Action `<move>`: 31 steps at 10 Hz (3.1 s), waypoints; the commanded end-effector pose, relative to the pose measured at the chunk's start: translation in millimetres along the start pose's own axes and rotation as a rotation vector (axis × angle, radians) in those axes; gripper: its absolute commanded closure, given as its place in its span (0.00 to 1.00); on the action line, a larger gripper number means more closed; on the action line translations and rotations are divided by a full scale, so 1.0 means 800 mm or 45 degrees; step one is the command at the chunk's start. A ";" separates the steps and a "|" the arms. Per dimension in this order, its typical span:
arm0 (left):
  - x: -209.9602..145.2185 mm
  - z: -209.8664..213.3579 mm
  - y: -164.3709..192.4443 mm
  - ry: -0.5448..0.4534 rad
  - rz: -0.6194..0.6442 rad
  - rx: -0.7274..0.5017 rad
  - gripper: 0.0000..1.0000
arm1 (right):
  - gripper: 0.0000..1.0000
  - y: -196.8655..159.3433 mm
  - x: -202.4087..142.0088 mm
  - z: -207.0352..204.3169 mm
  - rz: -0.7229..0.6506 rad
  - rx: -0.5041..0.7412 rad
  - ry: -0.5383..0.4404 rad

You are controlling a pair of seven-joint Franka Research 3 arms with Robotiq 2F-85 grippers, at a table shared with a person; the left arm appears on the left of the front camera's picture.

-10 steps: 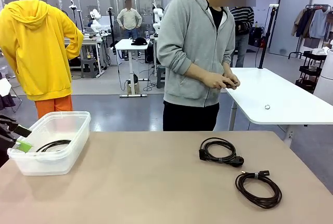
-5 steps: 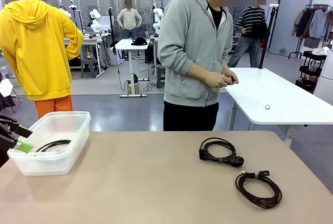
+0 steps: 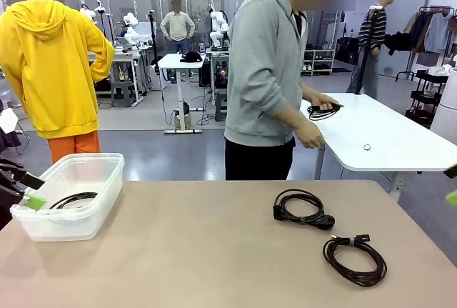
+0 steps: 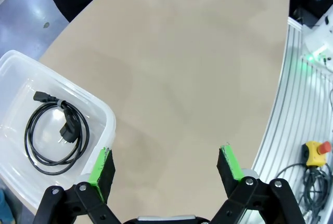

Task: Organize and store the cables.
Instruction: Place the Power Cable into the Organizing box.

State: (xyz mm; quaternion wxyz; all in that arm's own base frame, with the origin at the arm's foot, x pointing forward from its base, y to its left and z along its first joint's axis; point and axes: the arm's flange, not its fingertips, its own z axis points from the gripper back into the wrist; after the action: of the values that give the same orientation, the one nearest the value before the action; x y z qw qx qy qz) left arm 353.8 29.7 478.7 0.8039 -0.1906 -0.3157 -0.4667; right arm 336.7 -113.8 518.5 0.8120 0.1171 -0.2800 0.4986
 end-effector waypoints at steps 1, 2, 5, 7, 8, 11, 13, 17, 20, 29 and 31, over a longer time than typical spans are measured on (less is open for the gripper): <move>-0.001 -0.001 0.002 -0.024 -0.012 -0.021 0.00 | 0.00 -0.024 0.041 -0.023 0.132 0.037 0.116; -0.001 -0.001 0.002 -0.024 -0.012 -0.021 0.00 | 0.00 -0.026 0.068 -0.045 0.185 0.074 0.147; -0.008 0.036 -0.013 -0.074 -0.008 -0.042 0.00 | 0.00 -0.040 0.131 -0.117 0.285 0.171 0.242; -0.038 0.066 -0.015 -0.076 -0.024 -0.097 0.00 | 0.00 -0.051 0.159 -0.175 0.323 0.185 0.274; -0.052 0.075 -0.009 -0.085 -0.039 -0.122 0.00 | 0.00 -0.056 0.172 -0.204 0.328 0.210 0.280; -0.074 0.084 -0.010 -0.130 -0.015 -0.128 0.00 | 0.00 -0.049 0.195 -0.298 0.370 0.229 0.369; -0.074 0.081 -0.014 -0.128 -0.007 -0.112 0.00 | 0.00 -0.057 0.201 -0.353 0.388 0.247 0.402; -0.074 0.081 -0.014 -0.128 -0.007 -0.112 0.00 | 0.00 -0.058 0.199 -0.412 0.364 0.210 0.557; -0.074 0.081 -0.014 -0.128 -0.007 -0.112 0.00 | 0.00 -0.065 0.197 -0.430 0.374 0.152 0.616; -0.074 0.081 -0.014 -0.128 -0.007 -0.112 0.00 | 0.00 -0.089 0.207 -0.482 0.323 0.097 0.760; -0.074 0.081 -0.014 -0.128 -0.007 -0.112 0.00 | 0.31 -0.090 0.206 -0.484 0.327 0.099 0.767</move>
State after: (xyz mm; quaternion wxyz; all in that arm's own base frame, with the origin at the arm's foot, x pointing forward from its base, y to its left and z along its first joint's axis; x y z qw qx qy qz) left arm 300.4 100.9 485.3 0.7835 -0.2397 -0.3292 -0.4694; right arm 582.8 151.1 301.8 0.7766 -0.0336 -0.0274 0.6284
